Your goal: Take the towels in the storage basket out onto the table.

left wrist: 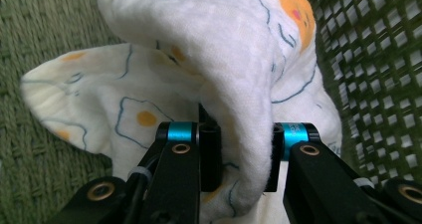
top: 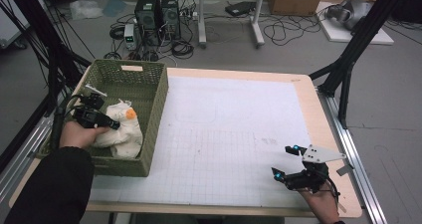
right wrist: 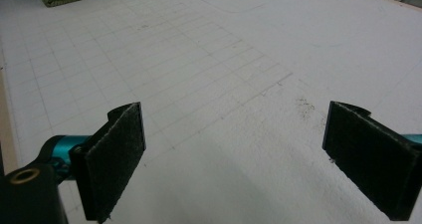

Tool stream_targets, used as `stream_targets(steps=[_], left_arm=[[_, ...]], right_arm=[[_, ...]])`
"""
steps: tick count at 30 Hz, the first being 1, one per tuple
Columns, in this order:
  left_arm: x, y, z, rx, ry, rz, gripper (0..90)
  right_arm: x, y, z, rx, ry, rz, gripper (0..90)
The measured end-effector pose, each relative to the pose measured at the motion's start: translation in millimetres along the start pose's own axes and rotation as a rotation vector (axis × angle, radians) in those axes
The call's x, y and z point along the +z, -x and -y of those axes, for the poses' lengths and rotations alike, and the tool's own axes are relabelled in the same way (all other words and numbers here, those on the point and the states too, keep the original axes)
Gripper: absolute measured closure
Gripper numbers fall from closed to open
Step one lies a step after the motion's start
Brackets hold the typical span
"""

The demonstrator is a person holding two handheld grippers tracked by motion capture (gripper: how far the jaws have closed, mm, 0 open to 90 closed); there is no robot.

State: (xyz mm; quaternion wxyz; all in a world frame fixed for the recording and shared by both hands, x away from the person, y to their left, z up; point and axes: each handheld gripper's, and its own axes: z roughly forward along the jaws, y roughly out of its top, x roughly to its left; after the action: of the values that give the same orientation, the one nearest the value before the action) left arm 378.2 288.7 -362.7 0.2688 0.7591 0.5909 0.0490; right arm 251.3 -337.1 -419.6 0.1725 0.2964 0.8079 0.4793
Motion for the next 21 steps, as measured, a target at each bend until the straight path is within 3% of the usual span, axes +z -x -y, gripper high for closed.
stream_targets(steps=[4, 6, 16, 21], left_arm=[[-9.4, 2.8, -0.3, -0.024, 0.082, 0.052, 76.7], [-14.0, 2.3, -0.5, -0.034, 0.1, 0.077, 76.8], [-24.4, -6.3, 2.7, -0.137, 0.183, 0.202, 77.1], [-30.0, -11.8, 3.5, -0.165, 0.209, 0.248, 77.1]], right_arm=[[-0.7, 1.2, 0.9, 0.013, 0.0, -0.006, 8.9], [-2.3, 1.9, 0.6, 0.04, 0.021, -0.015, 8.8], [-4.3, 3.2, 1.2, 0.038, 0.023, 0.002, 8.9], [-5.0, 3.9, 1.4, 0.042, 0.027, 0.006, 8.9]])
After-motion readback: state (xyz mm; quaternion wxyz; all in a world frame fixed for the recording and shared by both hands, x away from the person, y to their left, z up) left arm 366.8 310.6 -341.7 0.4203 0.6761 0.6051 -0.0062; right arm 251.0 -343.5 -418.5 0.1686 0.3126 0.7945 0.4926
